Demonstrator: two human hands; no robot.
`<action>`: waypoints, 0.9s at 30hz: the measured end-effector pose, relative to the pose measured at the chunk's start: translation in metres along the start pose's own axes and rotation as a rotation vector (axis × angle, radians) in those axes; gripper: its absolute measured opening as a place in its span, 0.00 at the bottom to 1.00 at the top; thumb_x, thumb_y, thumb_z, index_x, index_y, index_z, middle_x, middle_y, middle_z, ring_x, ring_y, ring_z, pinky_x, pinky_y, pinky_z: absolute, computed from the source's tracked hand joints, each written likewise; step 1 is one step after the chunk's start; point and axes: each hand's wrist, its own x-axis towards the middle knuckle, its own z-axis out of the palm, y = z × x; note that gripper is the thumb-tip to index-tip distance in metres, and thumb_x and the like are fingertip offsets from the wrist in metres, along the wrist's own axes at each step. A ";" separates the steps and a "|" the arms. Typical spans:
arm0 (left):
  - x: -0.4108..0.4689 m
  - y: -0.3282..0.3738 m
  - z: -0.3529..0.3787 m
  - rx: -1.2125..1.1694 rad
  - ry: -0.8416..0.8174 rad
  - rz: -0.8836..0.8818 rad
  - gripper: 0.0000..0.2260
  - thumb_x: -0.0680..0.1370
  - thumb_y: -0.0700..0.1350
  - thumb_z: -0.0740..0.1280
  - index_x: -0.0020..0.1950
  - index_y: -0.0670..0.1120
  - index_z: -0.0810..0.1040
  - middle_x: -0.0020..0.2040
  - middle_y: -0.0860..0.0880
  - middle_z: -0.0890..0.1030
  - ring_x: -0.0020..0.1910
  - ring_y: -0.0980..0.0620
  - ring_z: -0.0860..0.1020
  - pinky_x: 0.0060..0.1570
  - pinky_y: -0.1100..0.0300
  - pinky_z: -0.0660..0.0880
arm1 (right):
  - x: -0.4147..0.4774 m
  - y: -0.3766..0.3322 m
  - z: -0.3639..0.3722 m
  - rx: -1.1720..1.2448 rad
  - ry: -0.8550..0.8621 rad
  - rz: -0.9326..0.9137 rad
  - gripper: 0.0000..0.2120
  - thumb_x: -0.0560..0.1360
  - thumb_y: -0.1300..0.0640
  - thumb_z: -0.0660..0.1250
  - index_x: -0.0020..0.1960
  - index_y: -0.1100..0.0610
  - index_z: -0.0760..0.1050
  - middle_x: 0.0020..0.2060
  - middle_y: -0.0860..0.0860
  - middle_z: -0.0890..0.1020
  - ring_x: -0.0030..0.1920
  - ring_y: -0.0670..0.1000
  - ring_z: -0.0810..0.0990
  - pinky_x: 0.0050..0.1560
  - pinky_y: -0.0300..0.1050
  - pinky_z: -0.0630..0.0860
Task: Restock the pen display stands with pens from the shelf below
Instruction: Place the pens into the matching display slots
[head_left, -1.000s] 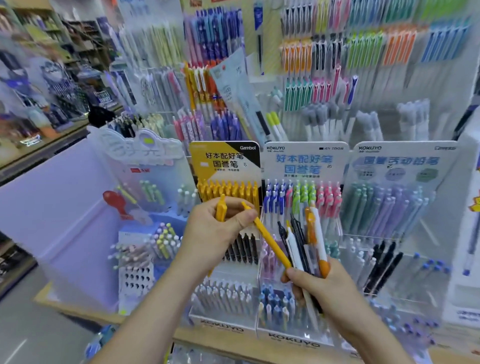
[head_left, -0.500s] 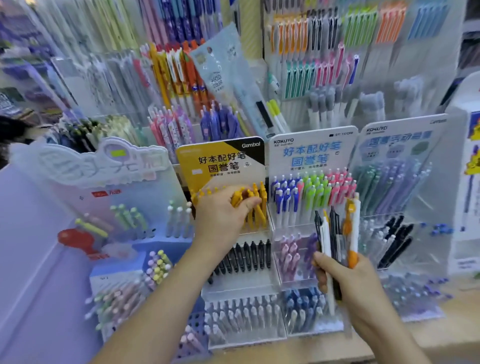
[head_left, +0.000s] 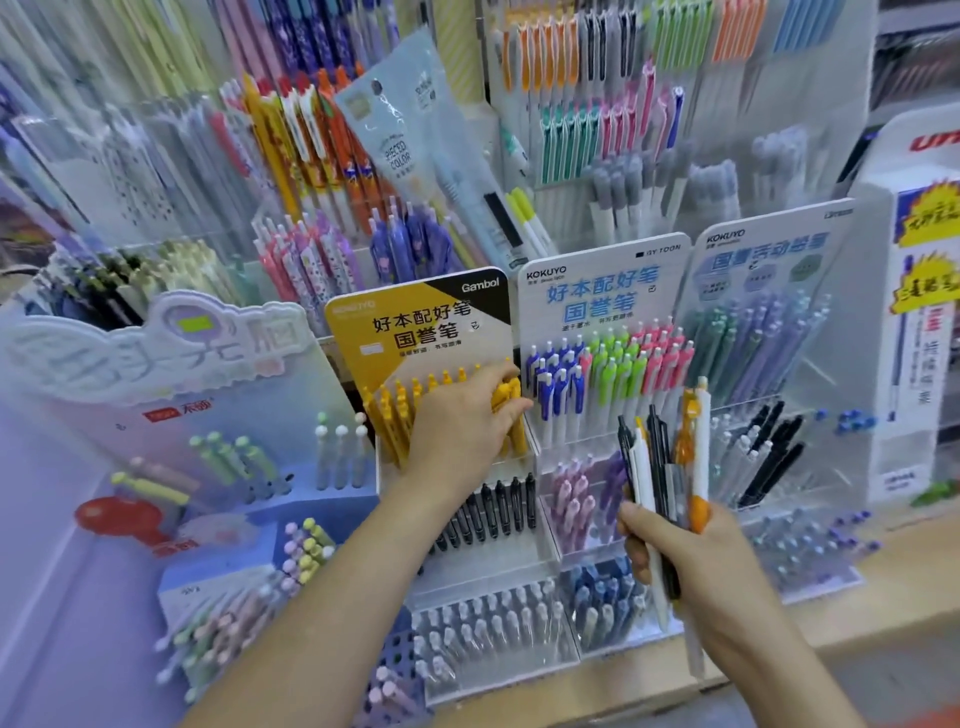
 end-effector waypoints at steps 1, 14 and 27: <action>0.000 -0.001 0.002 0.029 -0.008 0.030 0.13 0.74 0.51 0.72 0.55 0.46 0.81 0.38 0.48 0.84 0.34 0.49 0.79 0.36 0.56 0.75 | 0.000 -0.001 0.001 -0.001 -0.006 0.002 0.09 0.74 0.60 0.72 0.44 0.67 0.76 0.27 0.58 0.75 0.27 0.53 0.72 0.31 0.48 0.69; -0.006 0.004 -0.003 0.102 -0.127 0.008 0.22 0.75 0.61 0.67 0.66 0.54 0.71 0.38 0.52 0.81 0.33 0.55 0.78 0.33 0.59 0.76 | -0.002 -0.005 0.006 0.133 -0.104 0.034 0.15 0.65 0.57 0.74 0.46 0.66 0.78 0.32 0.61 0.75 0.29 0.53 0.71 0.30 0.46 0.69; -0.043 0.019 -0.071 -1.583 0.150 -0.641 0.14 0.83 0.50 0.52 0.43 0.45 0.70 0.32 0.49 0.69 0.28 0.55 0.64 0.27 0.64 0.62 | -0.025 0.001 0.088 0.057 -0.469 0.101 0.21 0.62 0.56 0.80 0.47 0.70 0.80 0.29 0.62 0.74 0.26 0.52 0.69 0.26 0.43 0.68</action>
